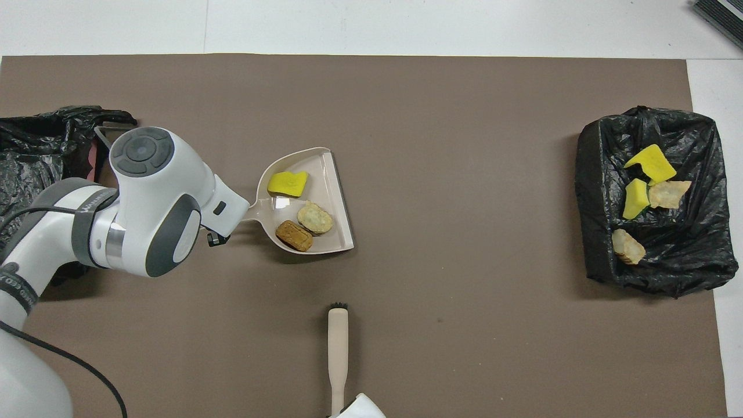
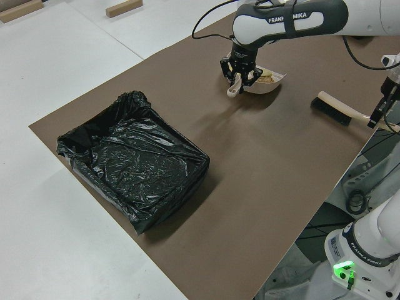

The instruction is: Sweep and dump trash in bin

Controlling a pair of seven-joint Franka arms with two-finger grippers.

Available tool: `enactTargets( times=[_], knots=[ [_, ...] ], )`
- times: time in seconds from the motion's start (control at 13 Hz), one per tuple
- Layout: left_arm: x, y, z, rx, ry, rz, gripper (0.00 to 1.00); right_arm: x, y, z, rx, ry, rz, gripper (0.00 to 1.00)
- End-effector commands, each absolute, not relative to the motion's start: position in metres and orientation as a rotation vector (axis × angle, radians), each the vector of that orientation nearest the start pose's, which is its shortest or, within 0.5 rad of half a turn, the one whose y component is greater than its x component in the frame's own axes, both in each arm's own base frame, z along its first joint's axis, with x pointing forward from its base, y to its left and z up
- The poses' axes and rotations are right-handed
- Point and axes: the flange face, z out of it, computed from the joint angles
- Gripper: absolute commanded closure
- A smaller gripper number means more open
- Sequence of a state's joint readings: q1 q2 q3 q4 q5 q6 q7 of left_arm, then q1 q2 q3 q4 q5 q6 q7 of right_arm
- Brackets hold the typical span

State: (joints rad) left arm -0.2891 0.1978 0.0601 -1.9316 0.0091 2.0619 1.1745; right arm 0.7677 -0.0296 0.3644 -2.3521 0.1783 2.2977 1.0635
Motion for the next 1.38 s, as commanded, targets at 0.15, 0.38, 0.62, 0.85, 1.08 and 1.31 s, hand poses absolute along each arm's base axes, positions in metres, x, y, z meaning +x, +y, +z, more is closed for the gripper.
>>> enactTargets(
  times=[0.15, 0.38, 0.62, 0.85, 1.08, 1.31],
  knots=[
    [0.595, -0.095, 0.431, -2.406, 2.101, 0.093, 1.00, 0.239, 0.454, 0.346, -3.067, 0.110, 0.159, 0.28],
    [0.607, -0.035, 0.465, -2.409, 2.107, 0.065, 1.00, 0.292, 0.421, 0.398, -3.003, 0.257, 0.049, 0.02],
    [0.620, 0.031, 0.493, -2.401, 2.142, 0.043, 1.00, 0.322, 0.369, 0.449, -3.012, 0.388, 0.005, 0.00],
    [0.620, 0.100, 0.510, -2.362, 2.160, 0.004, 1.00, 0.356, 0.323, 0.497, -3.033, 0.491, 0.028, 0.00],
    [0.624, 0.165, 0.527, -2.342, 2.175, -0.003, 1.00, 0.404, 0.249, 0.557, -3.035, 0.518, 0.046, 0.00],
    [0.618, 0.225, 0.541, -2.391, 2.080, -0.020, 1.00, 0.449, 0.185, 0.605, -3.012, 0.487, 0.015, 0.00]
  ],
)
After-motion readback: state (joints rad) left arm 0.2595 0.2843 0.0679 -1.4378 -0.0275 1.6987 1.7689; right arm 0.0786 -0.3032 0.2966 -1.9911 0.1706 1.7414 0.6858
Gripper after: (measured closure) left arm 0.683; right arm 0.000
